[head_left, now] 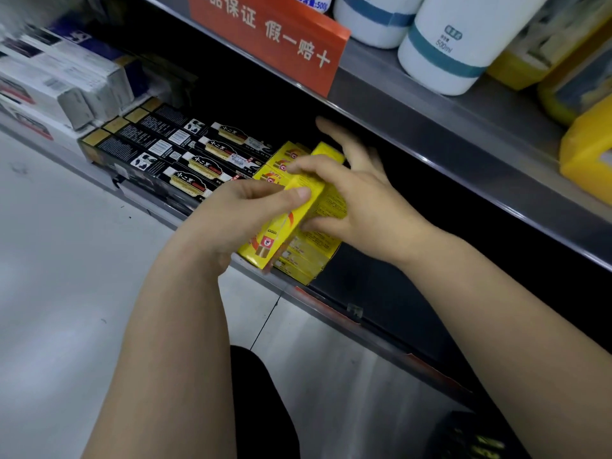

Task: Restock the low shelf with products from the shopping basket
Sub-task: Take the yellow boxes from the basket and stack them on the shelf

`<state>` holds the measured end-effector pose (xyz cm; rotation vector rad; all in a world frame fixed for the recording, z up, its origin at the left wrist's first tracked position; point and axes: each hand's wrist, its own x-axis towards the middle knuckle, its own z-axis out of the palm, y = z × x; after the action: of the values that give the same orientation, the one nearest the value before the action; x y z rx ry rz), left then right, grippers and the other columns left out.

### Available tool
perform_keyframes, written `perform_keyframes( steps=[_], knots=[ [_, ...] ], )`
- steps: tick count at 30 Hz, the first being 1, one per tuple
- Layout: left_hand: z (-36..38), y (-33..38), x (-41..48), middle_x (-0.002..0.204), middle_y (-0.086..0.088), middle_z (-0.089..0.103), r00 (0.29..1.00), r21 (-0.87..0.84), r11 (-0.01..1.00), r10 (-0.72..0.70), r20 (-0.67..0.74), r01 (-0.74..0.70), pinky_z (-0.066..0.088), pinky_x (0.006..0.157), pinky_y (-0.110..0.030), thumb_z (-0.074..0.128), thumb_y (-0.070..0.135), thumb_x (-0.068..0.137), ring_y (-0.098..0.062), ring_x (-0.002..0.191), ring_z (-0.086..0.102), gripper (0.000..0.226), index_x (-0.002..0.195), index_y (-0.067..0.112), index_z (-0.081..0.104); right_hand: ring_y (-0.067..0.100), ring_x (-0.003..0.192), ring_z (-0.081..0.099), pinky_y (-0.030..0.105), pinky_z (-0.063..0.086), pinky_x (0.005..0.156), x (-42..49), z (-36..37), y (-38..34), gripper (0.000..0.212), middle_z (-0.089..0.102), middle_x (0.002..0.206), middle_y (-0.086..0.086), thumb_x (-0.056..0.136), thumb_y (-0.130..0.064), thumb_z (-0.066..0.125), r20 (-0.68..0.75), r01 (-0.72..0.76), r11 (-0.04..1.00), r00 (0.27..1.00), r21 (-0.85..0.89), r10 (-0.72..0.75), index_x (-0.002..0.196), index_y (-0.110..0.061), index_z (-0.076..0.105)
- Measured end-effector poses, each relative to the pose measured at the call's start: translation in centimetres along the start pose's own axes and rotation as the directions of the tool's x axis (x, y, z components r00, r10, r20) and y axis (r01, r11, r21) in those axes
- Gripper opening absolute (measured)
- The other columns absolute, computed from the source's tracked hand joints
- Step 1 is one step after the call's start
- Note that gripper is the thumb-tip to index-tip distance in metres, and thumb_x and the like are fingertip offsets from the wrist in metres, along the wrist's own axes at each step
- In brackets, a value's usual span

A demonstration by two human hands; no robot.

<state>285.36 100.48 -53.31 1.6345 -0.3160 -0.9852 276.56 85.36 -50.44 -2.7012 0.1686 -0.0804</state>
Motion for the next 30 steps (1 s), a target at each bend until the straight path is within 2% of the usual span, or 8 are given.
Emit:
perform_keyframes(
  steps=[3,6,10,13,16,19,23,30],
  knots=[
    [0.3,-0.2,0.4,0.080,0.004,0.075,0.998,-0.064,0.997,0.030,-0.058,-0.034,0.055,0.065,-0.034,0.056,0.061,0.075,-0.015,0.073,0.071,0.044,0.091,0.023,0.071,0.012,0.117,0.043,0.027,0.031,0.097,-0.8,-0.3,1.0,0.040,0.049,0.130,-0.012,0.068,-0.030,0.080,0.005,-0.022,0.998,1.000,0.064,0.022,0.098,-0.027,0.054],
    [0.1,-0.1,1.0,0.087,0.001,0.074,0.954,-0.307,0.947,-0.001,-0.301,-0.096,0.057,0.067,-0.031,0.043,0.047,0.095,-0.020,0.079,0.070,0.038,0.095,0.018,0.068,0.010,0.081,0.053,0.032,0.044,0.071,-1.8,-0.3,2.3,0.035,0.057,0.088,-0.016,0.077,-0.037,0.072,-0.062,-0.211,0.956,0.972,0.204,0.228,0.101,-0.036,0.048],
    [0.6,-0.4,1.3,0.084,0.006,0.068,0.879,-0.187,0.967,0.065,-0.473,-0.172,0.051,0.061,-0.020,0.049,0.023,0.095,-0.010,0.070,0.062,0.015,0.093,0.023,0.064,0.031,0.117,0.052,0.037,0.042,0.095,-1.2,0.5,4.8,0.050,0.054,0.129,0.014,0.095,-0.036,0.048,-0.216,-0.454,0.888,0.862,0.071,0.458,0.136,-0.008,0.038],
    [1.8,-1.0,1.6,0.091,0.007,0.061,0.911,0.129,0.975,0.213,-0.354,-0.178,0.039,0.058,-0.020,0.058,0.021,0.090,-0.010,0.076,0.056,0.016,0.105,0.025,0.061,0.031,0.134,0.036,0.037,0.030,0.110,1.3,1.1,6.4,0.055,0.034,0.147,0.019,0.099,-0.031,0.039,-0.188,-0.569,0.822,0.805,0.025,0.563,0.144,-0.003,0.026],
    [2.6,-1.6,1.8,0.110,0.006,0.054,0.956,0.287,0.948,0.205,-0.212,-0.139,0.037,0.058,-0.013,0.062,0.019,0.088,-0.012,0.089,0.051,0.034,0.122,0.023,0.055,0.027,0.128,0.043,0.031,0.036,0.103,3.3,2.3,7.2,0.048,0.039,0.144,0.014,0.099,-0.025,0.042,-0.043,-0.561,0.806,0.815,0.186,0.577,0.143,-0.012,0.029],
    [2.7,-1.8,2.0,0.119,0.003,0.050,0.969,0.300,0.946,0.180,-0.170,-0.123,0.037,0.071,-0.020,0.064,0.016,0.087,-0.014,0.097,0.049,0.043,0.128,0.021,0.052,0.028,0.115,0.050,0.028,0.037,0.085,3.8,3.7,7.7,0.040,0.046,0.137,0.010,0.100,-0.024,0.039,0.104,-0.575,0.766,0.813,0.288,0.572,0.140,-0.020,0.033],
    [2.8,-1.8,2.2,0.129,0.000,0.048,0.972,0.334,0.935,0.182,-0.149,-0.124,0.036,0.075,-0.025,0.066,0.018,0.086,-0.015,0.102,0.048,0.047,0.129,0.022,0.050,0.025,0.117,0.049,0.023,0.035,0.083,3.8,4.1,8.3,0.041,0.044,0.139,0.008,0.101,-0.027,0.037,0.087,-0.562,0.766,0.820,0.312,0.566,0.141,-0.023,0.032],
    [3.2,-1.5,2.5,0.123,0.001,0.051,0.964,0.353,0.928,0.192,-0.185,-0.117,0.034,0.061,-0.016,0.067,0.022,0.085,-0.012,0.097,0.048,0.046,0.128,0.021,0.051,0.029,0.136,0.034,0.034,0.033,0.104,3.0,3.6,7.4,0.059,0.023,0.155,0.008,0.099,-0.036,0.038,0.086,-0.630,0.735,0.771,0.249,0.631,0.150,-0.025,0.009]
  ],
)
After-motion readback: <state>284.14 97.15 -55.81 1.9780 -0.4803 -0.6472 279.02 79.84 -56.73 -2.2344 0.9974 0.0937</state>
